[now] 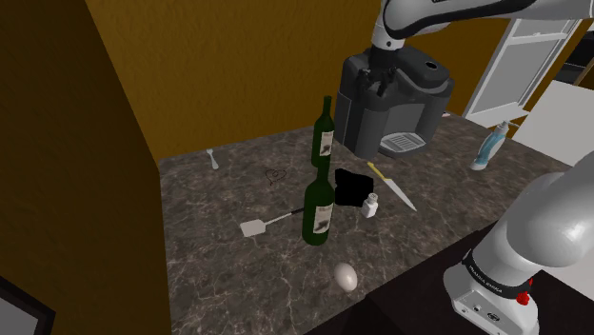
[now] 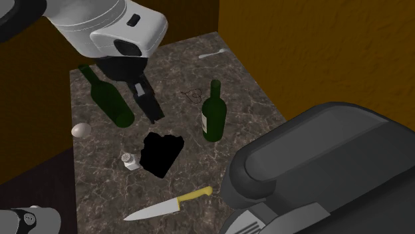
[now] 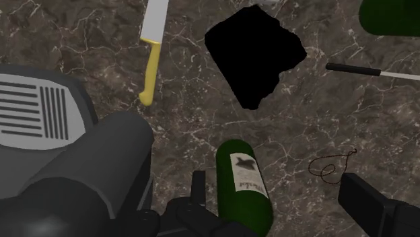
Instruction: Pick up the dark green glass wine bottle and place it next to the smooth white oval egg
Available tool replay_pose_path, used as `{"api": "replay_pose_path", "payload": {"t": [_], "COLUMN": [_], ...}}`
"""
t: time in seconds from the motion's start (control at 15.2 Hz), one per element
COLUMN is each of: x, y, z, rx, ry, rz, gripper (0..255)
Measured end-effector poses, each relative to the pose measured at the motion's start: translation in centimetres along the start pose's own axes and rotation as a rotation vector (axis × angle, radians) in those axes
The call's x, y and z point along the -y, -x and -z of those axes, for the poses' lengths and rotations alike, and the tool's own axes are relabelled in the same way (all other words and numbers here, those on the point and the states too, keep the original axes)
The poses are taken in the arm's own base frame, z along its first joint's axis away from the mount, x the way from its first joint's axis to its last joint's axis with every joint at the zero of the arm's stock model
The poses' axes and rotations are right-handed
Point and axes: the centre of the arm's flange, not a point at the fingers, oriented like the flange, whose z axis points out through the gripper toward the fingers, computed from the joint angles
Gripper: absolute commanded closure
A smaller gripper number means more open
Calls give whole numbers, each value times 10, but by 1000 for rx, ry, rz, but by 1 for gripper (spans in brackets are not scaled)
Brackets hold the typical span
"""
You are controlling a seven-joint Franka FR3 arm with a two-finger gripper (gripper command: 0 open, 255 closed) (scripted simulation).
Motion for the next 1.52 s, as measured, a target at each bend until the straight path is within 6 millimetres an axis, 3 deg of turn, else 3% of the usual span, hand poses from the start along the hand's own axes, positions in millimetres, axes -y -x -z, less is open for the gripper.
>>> {"api": "replay_pose_path", "payload": {"t": [0.86,0.99,1.52], "x": [15,18,18], "y": [-159,-169,-173], "z": [-60,-71,-105], "rx": [12,13,13], "ry": [-31,-33,-34], "rz": [29,31,31], "gripper": [0,0,0]}}
